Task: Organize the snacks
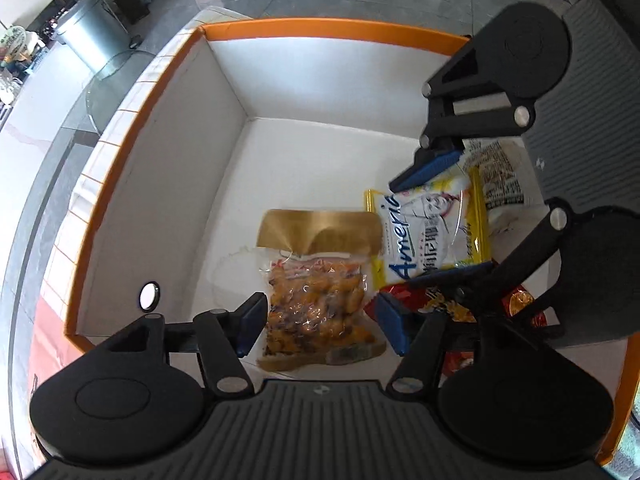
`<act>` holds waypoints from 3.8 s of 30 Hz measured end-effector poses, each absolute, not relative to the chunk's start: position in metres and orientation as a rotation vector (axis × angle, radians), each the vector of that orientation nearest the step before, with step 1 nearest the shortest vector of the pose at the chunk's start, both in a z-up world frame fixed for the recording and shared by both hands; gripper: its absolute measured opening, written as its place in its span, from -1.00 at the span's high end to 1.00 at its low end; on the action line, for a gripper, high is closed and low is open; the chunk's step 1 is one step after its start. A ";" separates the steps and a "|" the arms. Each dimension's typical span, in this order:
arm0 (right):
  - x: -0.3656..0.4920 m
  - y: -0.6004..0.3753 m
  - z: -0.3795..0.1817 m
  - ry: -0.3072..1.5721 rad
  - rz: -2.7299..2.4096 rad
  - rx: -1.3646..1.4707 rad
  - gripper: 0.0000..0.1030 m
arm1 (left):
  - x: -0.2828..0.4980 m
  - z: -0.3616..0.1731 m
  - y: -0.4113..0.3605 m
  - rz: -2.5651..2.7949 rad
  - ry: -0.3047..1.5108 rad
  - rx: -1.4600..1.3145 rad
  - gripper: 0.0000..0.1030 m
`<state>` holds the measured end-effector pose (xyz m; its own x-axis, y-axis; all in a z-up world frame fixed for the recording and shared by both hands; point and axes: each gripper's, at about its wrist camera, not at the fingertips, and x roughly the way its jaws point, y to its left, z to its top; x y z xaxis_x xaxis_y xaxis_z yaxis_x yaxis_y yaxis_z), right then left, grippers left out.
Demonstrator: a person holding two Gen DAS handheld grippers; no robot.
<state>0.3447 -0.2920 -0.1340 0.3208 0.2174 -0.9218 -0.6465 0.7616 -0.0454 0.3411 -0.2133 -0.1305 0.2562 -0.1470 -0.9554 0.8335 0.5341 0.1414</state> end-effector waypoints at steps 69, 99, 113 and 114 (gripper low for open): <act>0.169 -0.136 -0.099 0.715 0.057 0.030 -0.32 | 0.135 -0.038 0.040 -0.207 0.815 -0.040 -0.31; 0.232 -0.130 -0.188 0.822 0.035 0.068 0.38 | 0.211 -0.134 0.037 -0.203 1.013 -0.183 -0.40; 0.204 -0.128 -0.179 0.914 0.235 0.144 0.67 | 0.174 -0.106 0.026 -0.242 1.061 -0.157 0.46; 0.201 -0.127 -0.178 0.918 0.262 0.147 0.77 | 0.171 -0.104 0.026 -0.240 1.071 -0.150 0.48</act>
